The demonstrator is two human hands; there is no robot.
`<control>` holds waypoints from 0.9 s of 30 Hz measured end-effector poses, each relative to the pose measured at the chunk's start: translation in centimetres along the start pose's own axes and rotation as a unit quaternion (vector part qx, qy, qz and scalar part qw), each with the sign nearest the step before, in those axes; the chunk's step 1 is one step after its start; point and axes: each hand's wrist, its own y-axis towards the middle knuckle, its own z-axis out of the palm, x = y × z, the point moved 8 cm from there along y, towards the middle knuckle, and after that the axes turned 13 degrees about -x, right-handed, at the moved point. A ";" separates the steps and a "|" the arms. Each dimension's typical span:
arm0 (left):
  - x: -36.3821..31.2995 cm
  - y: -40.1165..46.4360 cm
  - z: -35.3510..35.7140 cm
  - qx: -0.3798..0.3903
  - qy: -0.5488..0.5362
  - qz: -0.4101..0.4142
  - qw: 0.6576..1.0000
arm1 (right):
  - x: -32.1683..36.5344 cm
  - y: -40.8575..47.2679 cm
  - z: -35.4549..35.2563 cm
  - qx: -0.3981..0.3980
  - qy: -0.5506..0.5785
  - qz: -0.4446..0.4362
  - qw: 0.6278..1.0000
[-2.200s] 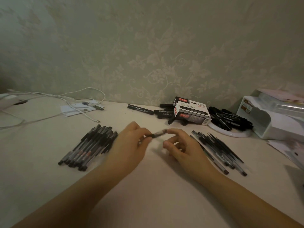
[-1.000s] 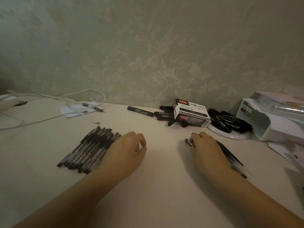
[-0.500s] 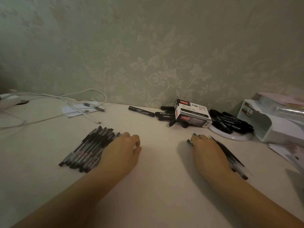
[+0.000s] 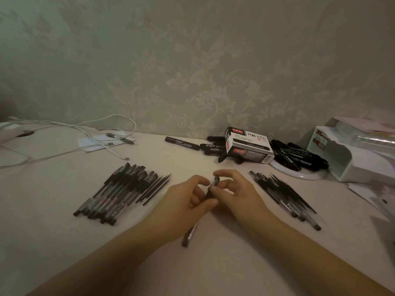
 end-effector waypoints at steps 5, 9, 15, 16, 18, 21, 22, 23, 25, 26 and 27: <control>-0.5 0.3 -0.4 0.010 0.112 0.096 0.989 | 0.0 0.0 0.2 0.021 0.062 0.011 0.998; -0.3 0.2 -0.3 0.037 0.118 0.108 0.986 | 0.4 -0.5 1.1 0.079 0.041 -0.013 0.996; -0.8 0.4 -0.4 0.026 0.203 0.159 0.966 | 0.8 -0.6 0.9 0.081 0.065 -0.029 0.994; -0.8 0.5 -0.7 0.013 0.222 0.161 0.962 | 0.7 -0.5 0.7 0.074 0.061 -0.032 0.995; -0.6 0.6 -1.0 0.007 0.243 0.152 0.958 | 0.6 -0.3 0.4 0.066 0.059 -0.035 0.995; -0.2 0.7 -1.0 -0.002 0.264 0.135 0.955 | 0.4 -0.4 0.4 0.056 0.047 -0.042 0.996; 0.0 0.7 -1.0 -0.007 0.268 0.128 0.955 | 0.3 -0.4 0.4 0.049 0.037 -0.047 0.997; 0.2 0.7 -1.0 -0.010 0.266 0.120 0.957 | 0.2 -0.3 0.3 0.037 0.023 -0.055 0.998; 0.6 0.8 -1.2 -0.006 0.253 0.099 0.962 | 0.2 -0.1 -0.5 -0.005 -0.034 -0.082 0.996; 0.8 0.8 -1.3 0.000 0.244 0.090 0.965 | 0.4 0.0 -1.1 -0.031 -0.087 -0.110 0.990; 0.9 0.8 -1.3 0.003 0.233 0.083 0.969 | 0.7 0.1 -1.6 -0.051 -0.151 -0.143 0.977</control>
